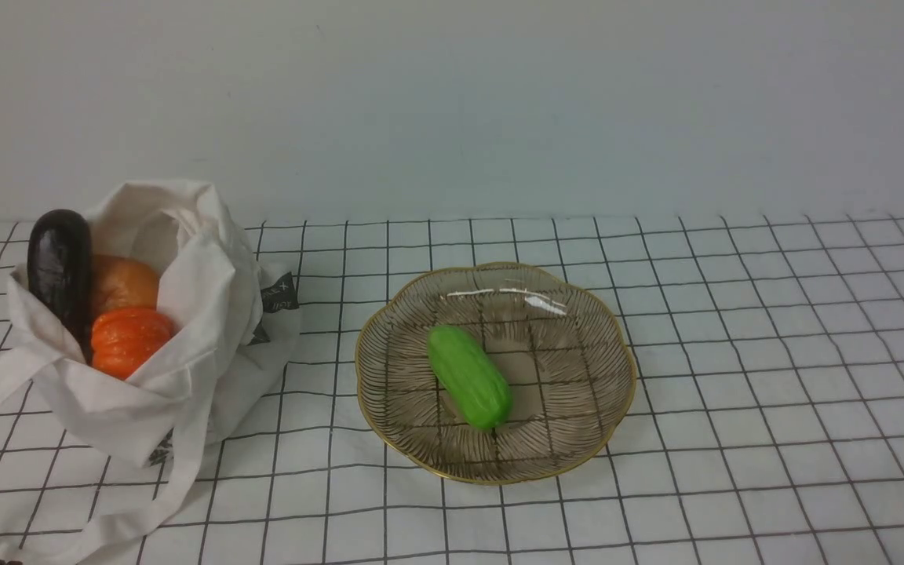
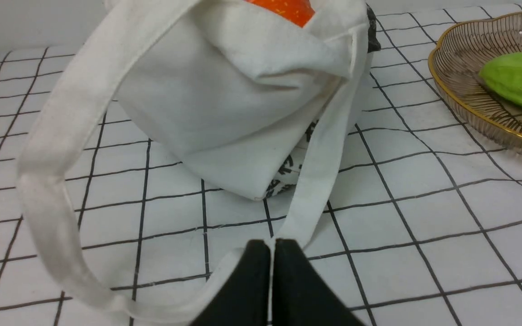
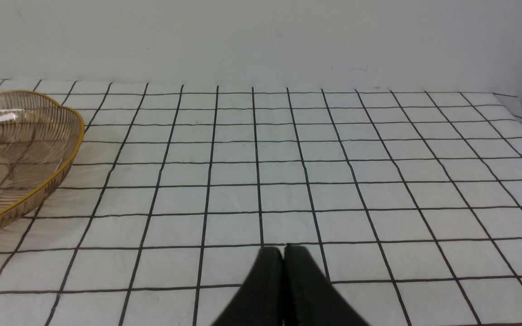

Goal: Take vegetables from bag on white checkered tablecloth place on plate.
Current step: 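Reach into the bag and grasp a vegetable inside it with the left gripper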

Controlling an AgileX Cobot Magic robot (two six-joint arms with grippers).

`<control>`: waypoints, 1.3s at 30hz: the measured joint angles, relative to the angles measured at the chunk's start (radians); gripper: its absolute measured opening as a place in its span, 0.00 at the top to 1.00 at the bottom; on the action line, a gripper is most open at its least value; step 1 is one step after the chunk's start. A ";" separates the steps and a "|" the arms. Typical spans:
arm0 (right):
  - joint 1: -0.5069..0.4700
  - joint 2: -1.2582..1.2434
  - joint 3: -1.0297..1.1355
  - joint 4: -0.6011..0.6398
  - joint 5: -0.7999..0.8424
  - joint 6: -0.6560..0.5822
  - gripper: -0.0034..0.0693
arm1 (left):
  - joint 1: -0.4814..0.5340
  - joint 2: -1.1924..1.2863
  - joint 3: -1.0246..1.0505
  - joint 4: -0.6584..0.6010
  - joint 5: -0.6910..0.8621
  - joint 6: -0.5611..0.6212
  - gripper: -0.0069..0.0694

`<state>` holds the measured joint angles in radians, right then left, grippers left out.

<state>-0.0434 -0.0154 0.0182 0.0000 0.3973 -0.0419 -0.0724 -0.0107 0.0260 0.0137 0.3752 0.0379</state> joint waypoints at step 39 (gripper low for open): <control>0.000 0.000 0.000 0.000 0.000 0.000 0.97 | -0.002 0.620 -0.883 -0.022 0.512 -0.103 0.92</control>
<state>-0.0434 -0.0154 0.0182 0.0000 0.3973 -0.0419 -0.0743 0.6090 -0.8575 -0.0084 0.8869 -0.0654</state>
